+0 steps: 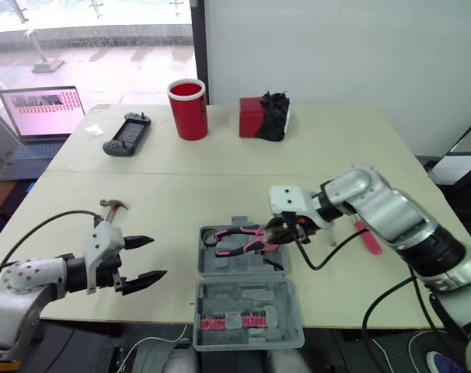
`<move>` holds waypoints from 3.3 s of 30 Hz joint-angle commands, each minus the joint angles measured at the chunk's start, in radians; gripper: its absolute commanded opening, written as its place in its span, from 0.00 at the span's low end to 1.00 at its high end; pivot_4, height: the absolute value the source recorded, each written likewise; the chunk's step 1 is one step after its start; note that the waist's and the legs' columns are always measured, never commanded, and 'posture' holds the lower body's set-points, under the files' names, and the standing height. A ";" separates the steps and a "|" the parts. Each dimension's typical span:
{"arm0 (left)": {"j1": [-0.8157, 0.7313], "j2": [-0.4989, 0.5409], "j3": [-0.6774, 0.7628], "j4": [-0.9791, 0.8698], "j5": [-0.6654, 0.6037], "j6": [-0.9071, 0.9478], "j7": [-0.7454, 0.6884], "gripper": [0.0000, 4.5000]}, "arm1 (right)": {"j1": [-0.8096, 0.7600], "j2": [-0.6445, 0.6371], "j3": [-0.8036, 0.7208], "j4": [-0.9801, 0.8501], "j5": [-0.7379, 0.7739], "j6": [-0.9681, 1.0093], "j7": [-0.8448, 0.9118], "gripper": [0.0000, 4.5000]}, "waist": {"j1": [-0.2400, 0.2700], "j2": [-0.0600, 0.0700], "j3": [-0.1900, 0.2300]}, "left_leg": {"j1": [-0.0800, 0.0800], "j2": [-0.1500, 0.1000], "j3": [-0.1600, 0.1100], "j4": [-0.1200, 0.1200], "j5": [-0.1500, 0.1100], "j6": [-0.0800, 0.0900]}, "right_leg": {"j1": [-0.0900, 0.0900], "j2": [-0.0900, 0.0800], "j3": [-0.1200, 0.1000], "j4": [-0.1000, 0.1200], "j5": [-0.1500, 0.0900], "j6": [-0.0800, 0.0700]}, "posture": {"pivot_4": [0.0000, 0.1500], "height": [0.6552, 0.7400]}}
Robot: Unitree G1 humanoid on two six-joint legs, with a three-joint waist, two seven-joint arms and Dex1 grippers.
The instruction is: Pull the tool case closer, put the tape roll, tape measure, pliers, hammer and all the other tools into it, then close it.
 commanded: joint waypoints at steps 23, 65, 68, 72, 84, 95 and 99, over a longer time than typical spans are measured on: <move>-0.031 0.037 0.009 -0.004 -0.003 0.009 -0.021 1.00 | 0.067 0.198 0.135 -0.002 -0.155 0.108 -0.141 0.21 | -0.001 0.000 0.000 | 0.000 0.000 0.000 0.000 0.000 0.000 | -0.001 0.000 0.000 0.000 0.000 0.000 | 1.00 1.00; -0.067 0.012 -0.064 0.094 0.035 -0.082 -0.086 1.00 | 0.364 0.349 -0.128 0.236 -0.068 -0.402 -0.302 0.01 | -0.001 -0.001 -0.001 | 0.000 0.000 0.000 0.000 0.000 0.000 | 0.000 0.001 0.000 0.001 0.000 0.000 | 1.00 1.00; -0.067 0.012 -0.063 0.104 0.040 -0.088 -0.091 1.00 | 0.360 0.371 -0.146 0.294 -0.066 -0.395 -0.317 0.01 | -0.001 -0.001 -0.001 | 0.000 0.000 0.000 0.000 0.000 0.000 | 0.000 0.001 0.000 0.001 0.000 0.000 | 1.00 1.00; -0.074 0.011 -0.069 0.104 0.043 -0.084 -0.090 1.00 | 0.372 0.375 -0.129 0.347 -0.090 -0.403 -0.309 0.01 | -0.001 -0.002 -0.001 | 0.000 0.000 0.000 0.000 0.000 0.000 | 0.000 0.001 0.000 0.001 0.000 0.000 | 1.00 1.00; -0.091 0.020 -0.078 0.063 0.036 -0.040 -0.073 1.00 | 0.407 0.379 -0.089 0.478 -0.147 -0.522 -0.308 0.01 | -0.001 -0.006 -0.005 | 0.010 0.000 0.000 -0.001 0.000 0.000 | 0.011 0.001 0.000 0.000 -0.002 -0.003 | 1.00 1.00; -0.107 -0.003 -0.012 0.134 0.033 -0.059 -0.022 1.00 | 0.398 0.312 -0.414 0.303 0.141 -0.526 -0.240 0.06 | 0.000 -0.005 -0.004 | 0.007 0.000 0.000 -0.001 0.000 0.000 | 0.008 0.001 0.000 0.000 0.000 0.000 | 1.00 1.00; -0.076 -0.029 0.066 0.223 0.049 -0.140 0.014 1.00 | 0.464 0.225 -0.542 0.292 0.202 -0.520 -0.238 0.37 | 0.001 -0.005 -0.004 | 0.006 0.000 -0.001 -0.001 0.000 0.000 | 0.008 0.001 0.000 -0.001 -0.001 -0.001 | 1.00 1.00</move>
